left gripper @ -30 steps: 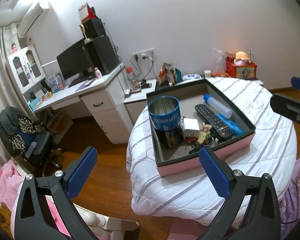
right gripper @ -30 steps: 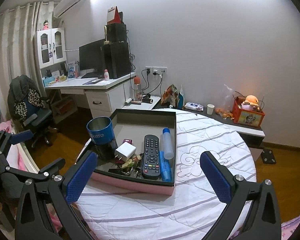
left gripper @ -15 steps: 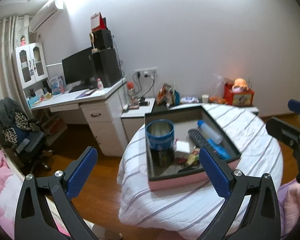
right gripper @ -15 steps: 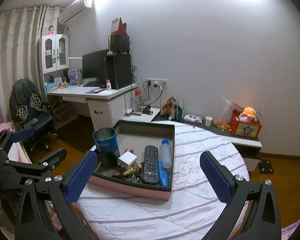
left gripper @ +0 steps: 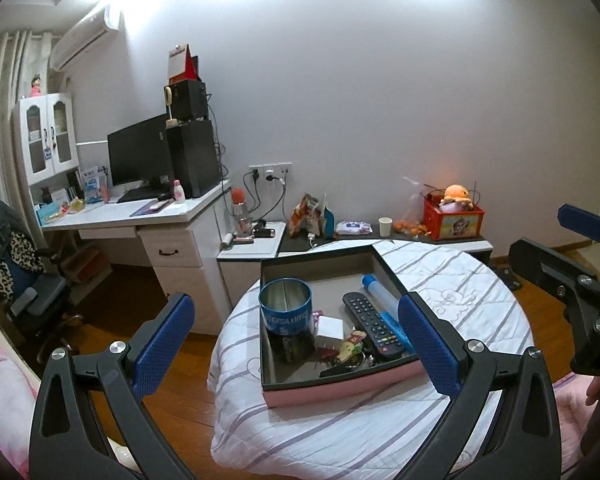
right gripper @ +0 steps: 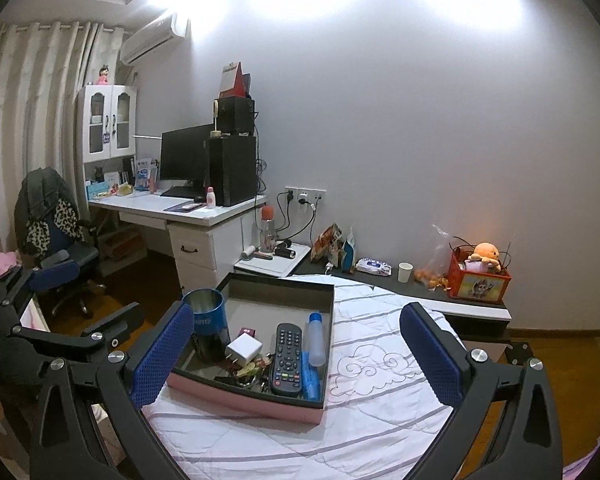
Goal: Organize rigid objects
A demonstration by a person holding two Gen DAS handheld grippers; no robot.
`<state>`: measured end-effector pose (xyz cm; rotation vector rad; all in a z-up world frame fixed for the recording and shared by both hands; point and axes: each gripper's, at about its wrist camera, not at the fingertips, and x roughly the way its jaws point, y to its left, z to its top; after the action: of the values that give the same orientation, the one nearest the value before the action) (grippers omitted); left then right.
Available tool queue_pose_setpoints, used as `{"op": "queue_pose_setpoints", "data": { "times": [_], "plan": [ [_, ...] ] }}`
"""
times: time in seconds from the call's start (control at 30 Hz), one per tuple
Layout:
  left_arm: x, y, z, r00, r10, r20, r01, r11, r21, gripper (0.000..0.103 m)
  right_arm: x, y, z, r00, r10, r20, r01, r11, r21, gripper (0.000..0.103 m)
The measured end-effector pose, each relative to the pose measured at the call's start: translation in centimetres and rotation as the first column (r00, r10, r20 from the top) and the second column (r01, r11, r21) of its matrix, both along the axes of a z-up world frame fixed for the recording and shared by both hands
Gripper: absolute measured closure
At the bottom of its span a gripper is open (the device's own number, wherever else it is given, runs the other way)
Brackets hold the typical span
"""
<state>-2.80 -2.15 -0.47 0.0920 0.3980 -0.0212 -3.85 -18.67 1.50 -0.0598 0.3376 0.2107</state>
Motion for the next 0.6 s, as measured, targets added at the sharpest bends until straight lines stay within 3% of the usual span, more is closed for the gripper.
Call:
{"op": "queue_pose_setpoints", "data": {
  "times": [0.43, 0.6],
  "plan": [
    [0.7, 0.8, 0.8, 0.999, -0.052, -0.005, 0.051, 0.994, -0.101, 0.000, 0.2, -1.1, 1.0, 0.999, 0.007, 0.042, -0.009, 0.998, 0.055, 0.000],
    [1.3, 0.5, 0.5, 0.999, -0.031, -0.024, 0.029, 0.997, -0.078, 0.000, 0.5, -1.0, 1.0, 0.999, 0.023, 0.033, -0.025, 0.998, 0.057, 0.000]
  ]
}}
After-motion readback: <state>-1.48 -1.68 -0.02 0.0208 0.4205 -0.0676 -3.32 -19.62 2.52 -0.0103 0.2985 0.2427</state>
